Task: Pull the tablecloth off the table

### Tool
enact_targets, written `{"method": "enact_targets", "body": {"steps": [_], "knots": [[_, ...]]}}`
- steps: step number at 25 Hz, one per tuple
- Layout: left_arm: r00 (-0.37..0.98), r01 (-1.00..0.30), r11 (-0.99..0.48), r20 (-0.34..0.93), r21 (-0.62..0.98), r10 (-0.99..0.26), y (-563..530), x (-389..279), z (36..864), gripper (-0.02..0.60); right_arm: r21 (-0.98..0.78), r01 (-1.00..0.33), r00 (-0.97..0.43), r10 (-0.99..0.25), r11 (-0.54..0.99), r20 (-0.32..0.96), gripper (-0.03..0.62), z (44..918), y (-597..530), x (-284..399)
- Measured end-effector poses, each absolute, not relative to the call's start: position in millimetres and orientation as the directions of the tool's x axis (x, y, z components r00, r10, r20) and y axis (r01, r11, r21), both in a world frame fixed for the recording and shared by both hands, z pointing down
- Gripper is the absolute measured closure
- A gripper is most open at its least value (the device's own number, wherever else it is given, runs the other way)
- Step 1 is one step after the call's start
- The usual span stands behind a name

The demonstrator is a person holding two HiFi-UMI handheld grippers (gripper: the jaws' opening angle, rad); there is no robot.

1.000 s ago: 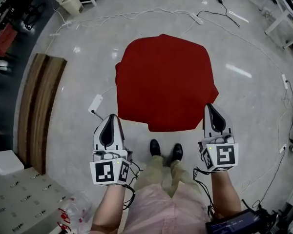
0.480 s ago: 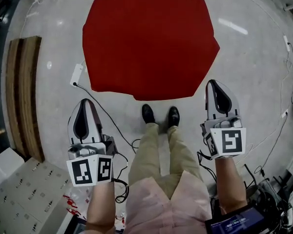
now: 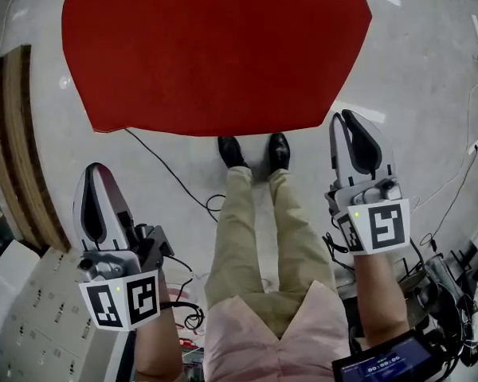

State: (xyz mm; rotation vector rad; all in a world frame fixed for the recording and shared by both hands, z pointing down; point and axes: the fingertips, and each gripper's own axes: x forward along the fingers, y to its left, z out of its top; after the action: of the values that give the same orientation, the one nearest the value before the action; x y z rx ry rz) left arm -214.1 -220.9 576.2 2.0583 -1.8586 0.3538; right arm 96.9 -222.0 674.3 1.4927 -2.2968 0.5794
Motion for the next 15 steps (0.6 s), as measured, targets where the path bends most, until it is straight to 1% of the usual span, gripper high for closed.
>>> {"method": "enact_targets", "body": {"steps": [1, 2, 6, 11, 15], "knots": [[0.111, -0.993, -0.081, 0.417, 0.088, -0.902, -219, -217, 587, 0.56, -0.181, -0.913, -0.406, -0.771, 0.366, 0.49, 0.517, 686, -220, 95], [0.108, -0.993, -0.078, 0.426, 0.088, -0.898, -218, -219, 597, 0.56, -0.21, -0.906, -0.423, -0.763, 0.367, 0.489, 0.456, 696, -218, 93], [0.088, -0.995, -0.057, 0.454, 0.081, -0.887, -209, -220, 619, 0.56, -0.314, -0.857, -0.512, -0.738, 0.408, 0.439, 0.364, 706, -208, 93], [0.071, -0.996, -0.035, 0.49, 0.082, -0.869, -198, -228, 643, 0.56, -0.466, -0.715, -0.689, -0.64, 0.521, 0.34, 0.313, 709, -191, 61], [0.07, -0.996, -0.029, 0.501, 0.089, -0.863, -187, -233, 646, 0.56, -0.572, -0.632, -0.752, -0.591, 0.522, 0.291, 0.298, 713, -180, 46]]}}
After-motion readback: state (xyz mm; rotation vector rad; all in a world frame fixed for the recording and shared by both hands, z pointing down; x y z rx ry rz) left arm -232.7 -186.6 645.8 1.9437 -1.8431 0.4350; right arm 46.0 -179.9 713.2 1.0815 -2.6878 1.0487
